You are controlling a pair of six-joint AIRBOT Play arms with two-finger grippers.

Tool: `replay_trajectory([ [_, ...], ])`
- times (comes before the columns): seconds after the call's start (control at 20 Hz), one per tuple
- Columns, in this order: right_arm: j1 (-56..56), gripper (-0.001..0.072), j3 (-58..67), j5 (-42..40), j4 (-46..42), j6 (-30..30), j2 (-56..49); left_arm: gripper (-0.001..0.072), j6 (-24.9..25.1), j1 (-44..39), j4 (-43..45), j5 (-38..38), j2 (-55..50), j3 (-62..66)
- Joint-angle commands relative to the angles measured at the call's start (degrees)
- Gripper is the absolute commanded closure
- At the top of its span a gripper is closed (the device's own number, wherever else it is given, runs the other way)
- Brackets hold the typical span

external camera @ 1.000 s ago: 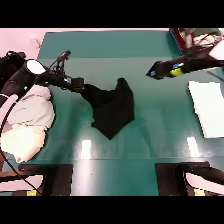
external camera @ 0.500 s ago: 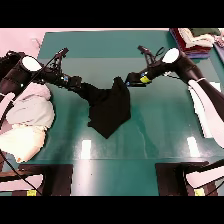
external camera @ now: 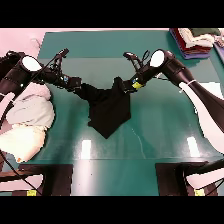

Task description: Fold the shirts.

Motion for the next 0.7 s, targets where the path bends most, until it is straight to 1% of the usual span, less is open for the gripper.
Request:
replay_trajectory([
  [0.0, 1.25, 0.0692, 0.07, -2.36, -1.64, 0.2, 0.39, 0.0684, -0.09, 0.07, 0.13, -1.36, 0.42, 0.07],
  [0.05, 1.14, 0.0693, 0.07, -1.79, -3.34, 0.2, 1.75, 0.0684, -0.07, 0.07, 0.15, -1.2, 1.46, 0.31],
  [0.15, 1.03, 0.0692, 0.09, -1.29, -10.49, 0.22, 7.43, 0.0684, -0.04, 0.07, 2.14, -1.14, 5.31, 3.3],
  [0.2, 0.55, 0.0693, 0.44, -0.79, -13.79, 0.2, 11.52, 0.0684, -0.09, 0.07, 3.91, -1.16, 7.74, 6.08],
  [0.3, -1.38, 0.0692, 3.06, 2.86, -17.25, 0.02, 18.95, 0.0684, -0.11, 0.07, 7.58, -1.09, 13.38, 13.55],
  [0.5, -7.15, 0.0692, 12.41, 11.96, -17.81, -0.24, 30.64, 0.0684, -0.11, 0.07, 9.2, -0.92, 23.89, 29.53],
  [0.65, -10.14, 0.0693, 15.54, 13.38, -17.81, -0.24, 36.5, 0.0684, -0.13, 0.07, 9.66, -0.46, 29.59, 36.68],
])
